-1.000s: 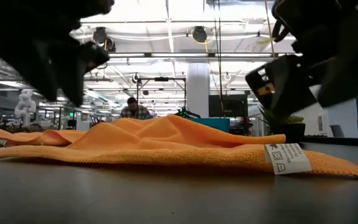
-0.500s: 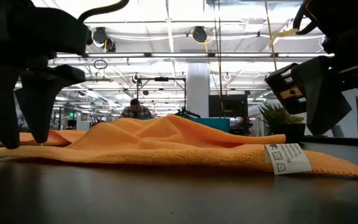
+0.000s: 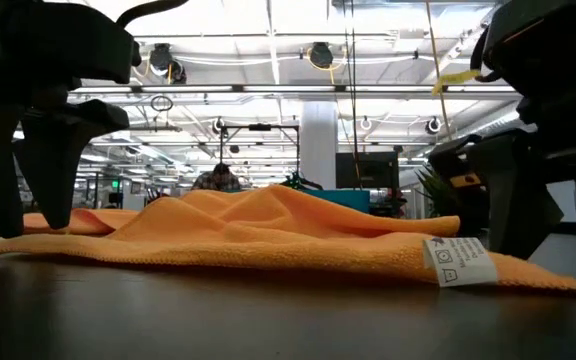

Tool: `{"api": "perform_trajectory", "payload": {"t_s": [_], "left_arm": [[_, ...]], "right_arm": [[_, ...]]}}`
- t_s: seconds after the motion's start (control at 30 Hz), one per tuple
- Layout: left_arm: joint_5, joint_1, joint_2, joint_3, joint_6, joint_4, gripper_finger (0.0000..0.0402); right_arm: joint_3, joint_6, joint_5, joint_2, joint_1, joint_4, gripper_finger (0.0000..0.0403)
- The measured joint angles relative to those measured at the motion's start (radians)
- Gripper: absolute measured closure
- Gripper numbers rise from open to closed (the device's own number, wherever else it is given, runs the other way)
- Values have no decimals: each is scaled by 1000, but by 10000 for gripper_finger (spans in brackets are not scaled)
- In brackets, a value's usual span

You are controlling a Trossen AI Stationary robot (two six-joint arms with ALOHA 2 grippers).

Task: Fold microfiber towels
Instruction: Fold the right orange microfiber cloth

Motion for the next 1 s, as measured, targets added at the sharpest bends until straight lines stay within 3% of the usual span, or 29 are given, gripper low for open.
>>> {"api": "perform_trajectory", "payload": {"t_s": [0.57,0.9,1.0], "left_arm": [[22,0,-6,-119,-21,167,243],[35,0,-4,-121,23,231,244],[43,0,0,-123,42,283,264]], "right_arm": [[1,48,25,6,-21,5,240],[0,46,35,6,-24,-1,341],[0,46,31,6,-23,-2,380]]}}
